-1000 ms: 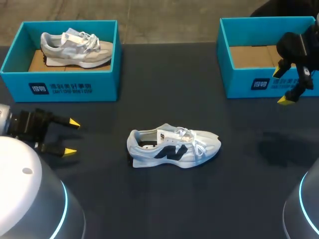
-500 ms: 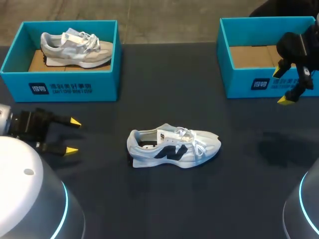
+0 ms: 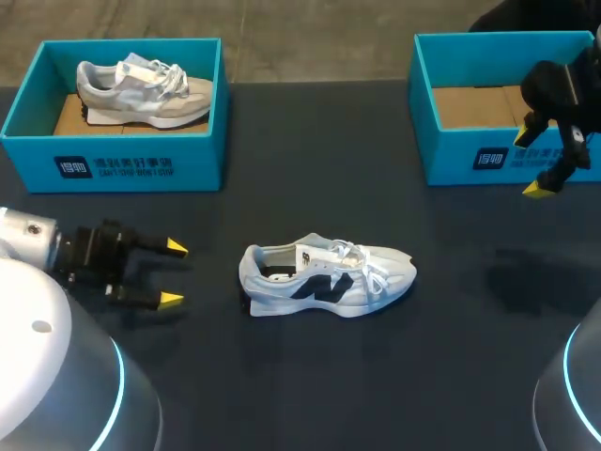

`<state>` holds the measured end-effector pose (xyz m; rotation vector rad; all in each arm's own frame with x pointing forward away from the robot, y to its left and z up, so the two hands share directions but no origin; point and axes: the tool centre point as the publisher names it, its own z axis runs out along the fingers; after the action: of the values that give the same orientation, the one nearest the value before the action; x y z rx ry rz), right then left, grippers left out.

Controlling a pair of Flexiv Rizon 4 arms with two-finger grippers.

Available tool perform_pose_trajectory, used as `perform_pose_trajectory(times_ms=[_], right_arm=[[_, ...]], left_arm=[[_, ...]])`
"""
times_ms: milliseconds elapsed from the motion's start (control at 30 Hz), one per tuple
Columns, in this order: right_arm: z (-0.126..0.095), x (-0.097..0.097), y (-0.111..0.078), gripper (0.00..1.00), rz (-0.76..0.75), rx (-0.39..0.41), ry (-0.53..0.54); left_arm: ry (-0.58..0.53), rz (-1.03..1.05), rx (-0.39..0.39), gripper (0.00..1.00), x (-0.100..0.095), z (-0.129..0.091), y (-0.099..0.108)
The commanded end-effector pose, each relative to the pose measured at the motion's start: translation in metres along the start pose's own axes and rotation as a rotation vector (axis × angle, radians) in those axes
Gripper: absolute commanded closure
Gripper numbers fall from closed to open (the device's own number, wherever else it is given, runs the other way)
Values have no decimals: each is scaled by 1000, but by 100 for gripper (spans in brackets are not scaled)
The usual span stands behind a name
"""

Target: Take the shoe out of the shoebox, open the shoe tongue, remove and reinsert the insole, then place the shoe into the shoebox

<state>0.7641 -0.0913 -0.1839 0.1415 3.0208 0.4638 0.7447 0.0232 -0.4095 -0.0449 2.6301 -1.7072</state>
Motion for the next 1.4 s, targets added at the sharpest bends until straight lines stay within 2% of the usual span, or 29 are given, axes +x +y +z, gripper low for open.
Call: perform_pose_trajectory(times_ms=[33, 400, 433, 767, 1400], right_arm=[[1, 0, 0, 0, 1, 3, 0], [1, 0, 0, 0, 1, 3, 0], [1, 0, 0, 0, 1, 3, 0], [1, 0, 0, 0, 1, 3, 0], [1, 0, 0, 0, 1, 3, 0]], left_arm=[[7, -7, 4, 0, -1, 15, -3], [-10, -35, 0, 0, 9, 33, -26], [-17, -34, -19, 0, 10, 35, -28], [-8, -39, -25, 0, 25, 67, -40], [-11, -38, -28, 0, 25, 70, -40]])
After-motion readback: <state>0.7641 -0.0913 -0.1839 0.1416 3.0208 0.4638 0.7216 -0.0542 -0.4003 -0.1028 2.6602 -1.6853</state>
